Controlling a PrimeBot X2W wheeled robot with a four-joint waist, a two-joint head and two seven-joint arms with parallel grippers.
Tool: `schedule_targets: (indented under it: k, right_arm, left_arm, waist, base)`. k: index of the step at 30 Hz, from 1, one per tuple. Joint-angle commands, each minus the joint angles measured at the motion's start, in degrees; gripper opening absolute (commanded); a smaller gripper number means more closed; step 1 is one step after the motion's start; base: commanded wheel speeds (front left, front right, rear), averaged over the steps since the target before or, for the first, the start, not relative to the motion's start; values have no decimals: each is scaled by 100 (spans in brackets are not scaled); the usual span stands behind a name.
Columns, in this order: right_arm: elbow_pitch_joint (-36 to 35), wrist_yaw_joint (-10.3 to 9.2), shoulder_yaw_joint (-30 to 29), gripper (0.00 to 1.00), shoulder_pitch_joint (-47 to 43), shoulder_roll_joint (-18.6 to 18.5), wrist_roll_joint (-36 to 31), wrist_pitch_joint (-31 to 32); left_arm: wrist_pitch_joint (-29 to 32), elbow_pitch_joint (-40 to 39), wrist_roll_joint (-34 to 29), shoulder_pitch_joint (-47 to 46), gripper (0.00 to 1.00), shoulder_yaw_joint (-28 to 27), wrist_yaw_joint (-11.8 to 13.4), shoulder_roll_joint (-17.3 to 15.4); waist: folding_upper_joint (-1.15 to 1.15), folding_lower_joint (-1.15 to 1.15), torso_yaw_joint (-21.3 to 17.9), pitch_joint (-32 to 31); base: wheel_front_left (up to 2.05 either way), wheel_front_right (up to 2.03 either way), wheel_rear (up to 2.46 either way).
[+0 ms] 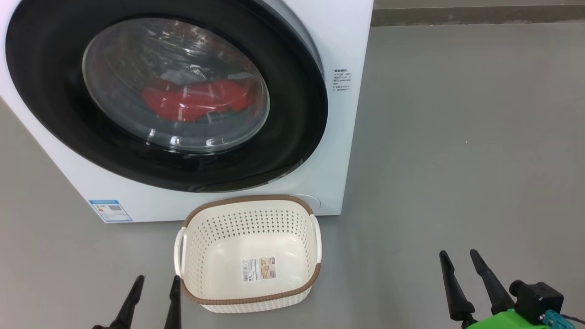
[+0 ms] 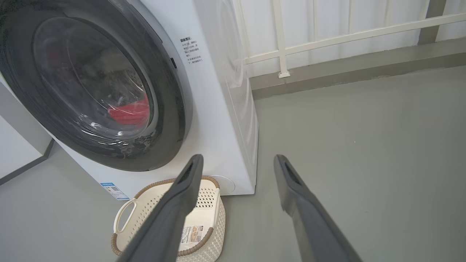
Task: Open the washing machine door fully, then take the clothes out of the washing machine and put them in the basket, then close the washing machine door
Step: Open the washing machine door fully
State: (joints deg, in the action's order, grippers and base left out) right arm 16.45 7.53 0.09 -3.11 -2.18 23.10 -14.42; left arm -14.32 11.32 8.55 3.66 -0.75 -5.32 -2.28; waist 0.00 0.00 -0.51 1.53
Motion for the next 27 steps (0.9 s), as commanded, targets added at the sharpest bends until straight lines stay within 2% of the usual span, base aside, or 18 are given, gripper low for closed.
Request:
schedule_targets:
  k: [1,20,23,24,27]
  right_arm:
    - [-141,-4,86,100,19,-95,-69,-58]
    - [-154,-4,39,100,-16,-84,-38,-58]
    - [-246,-4,113,8,13,-82,81,-58]
    - [-266,-4,148,0,36,-82,148,-58]
    - [-347,-4,263,0,207,-80,414,-58]
  left_arm:
    - [-68,-103,88,-58,100,-217,3,-60]
    - [-68,112,286,-87,100,-292,-122,-60]
    - [-68,110,291,-109,100,-258,-131,-60]
    - [-68,107,295,-118,100,-249,-133,-60]
    - [-68,88,315,-152,100,-231,-138,-60]
  waist:
    - [0,0,-1,-3]
    - [0,0,-11,-37]
    - [0,0,24,-25]
    - [0,0,38,-15]
    - [0,0,79,45]
  base:
    - [0,0,0]
    - [0,0,0]
    - [0,0,0]
    - [0,0,0]
    - [0,0,0]
